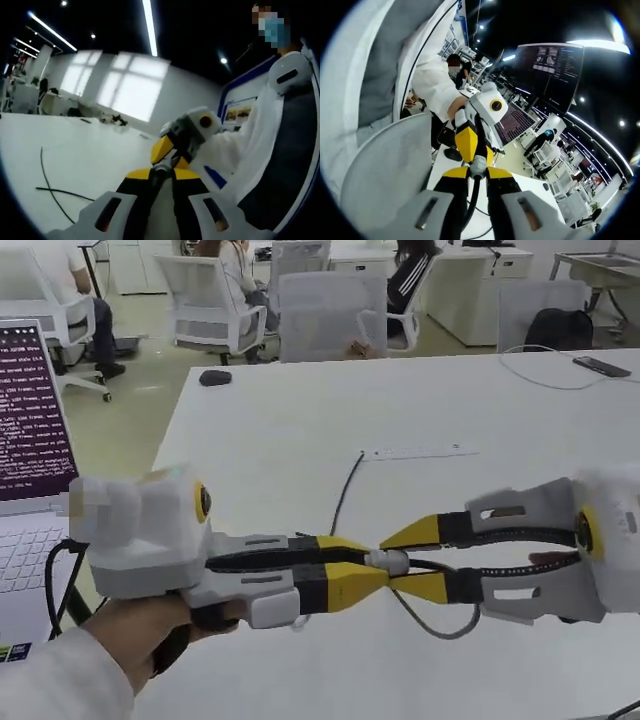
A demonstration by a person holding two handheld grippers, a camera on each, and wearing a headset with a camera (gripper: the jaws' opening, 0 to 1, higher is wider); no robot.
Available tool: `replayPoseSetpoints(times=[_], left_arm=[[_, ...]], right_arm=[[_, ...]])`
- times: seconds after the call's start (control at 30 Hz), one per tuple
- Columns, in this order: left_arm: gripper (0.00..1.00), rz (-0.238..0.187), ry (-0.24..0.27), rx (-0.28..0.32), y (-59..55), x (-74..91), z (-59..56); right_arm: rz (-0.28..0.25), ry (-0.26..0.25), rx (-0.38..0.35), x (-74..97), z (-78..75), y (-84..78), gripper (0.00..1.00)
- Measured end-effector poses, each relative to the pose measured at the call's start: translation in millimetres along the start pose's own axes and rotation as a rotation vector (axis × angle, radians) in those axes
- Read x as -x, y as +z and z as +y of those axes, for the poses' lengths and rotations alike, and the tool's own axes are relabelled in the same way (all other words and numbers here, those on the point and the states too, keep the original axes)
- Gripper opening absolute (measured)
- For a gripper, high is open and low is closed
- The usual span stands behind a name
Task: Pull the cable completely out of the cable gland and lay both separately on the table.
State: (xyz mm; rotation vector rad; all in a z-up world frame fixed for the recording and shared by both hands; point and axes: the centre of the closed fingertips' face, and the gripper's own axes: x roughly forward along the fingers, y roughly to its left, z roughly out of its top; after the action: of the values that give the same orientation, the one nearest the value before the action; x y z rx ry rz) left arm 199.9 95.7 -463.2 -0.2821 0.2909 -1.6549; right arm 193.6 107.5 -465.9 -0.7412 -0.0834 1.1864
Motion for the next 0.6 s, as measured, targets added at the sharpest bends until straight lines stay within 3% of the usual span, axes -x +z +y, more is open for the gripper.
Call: replayPoseSetpoints(times=[0.17, 0.23, 0.27, 0.33, 0.4, 0.5, 0.57, 0.6], left_arm=[[0.15, 0.034, 0.018, -0.041, 1.2, 3.2, 1.8], [0.15, 0.015, 0.04, -0.043, 5.2, 2.4, 4.6], [0.15, 0.018, 0.06, -0.084, 6.7, 2.4, 6.1], [0.15, 0.033, 0.074, -0.128, 7.2, 3.8, 6.7], [0.15, 0.018, 0.079, -0.125, 10.1, 5.6, 5.7], [0.15, -0.019, 0.121, -0.155, 15.2, 5.1, 9.9], [0.15, -0.033, 0.145, -0.175, 16.9, 2.6, 11.6], [0.15, -0.037, 0.154, -0.196, 17.9, 1.6, 11.7]], right_arm=[[-0.015, 0.011, -0.003, -6.6, -1.8, -0.6, 0.13], [-0.069, 0.015, -0.14, -3.8, -7.0, 0.6, 0.13], [-0.124, 0.05, -0.239, 1.9, -8.4, 2.4, 0.15], [-0.206, 0.07, -0.38, 9.5, -14.9, 4.7, 0.18], [-0.258, 0.08, -0.489, 13.8, -23.4, 3.3, 0.18], [-0.303, 0.117, -0.529, 14.3, -26.1, 5.1, 0.19], [-0.347, 0.143, -0.596, 14.9, -26.3, 8.4, 0.2], [-0.342, 0.155, -0.623, 13.9, -25.5, 6.4, 0.2]])
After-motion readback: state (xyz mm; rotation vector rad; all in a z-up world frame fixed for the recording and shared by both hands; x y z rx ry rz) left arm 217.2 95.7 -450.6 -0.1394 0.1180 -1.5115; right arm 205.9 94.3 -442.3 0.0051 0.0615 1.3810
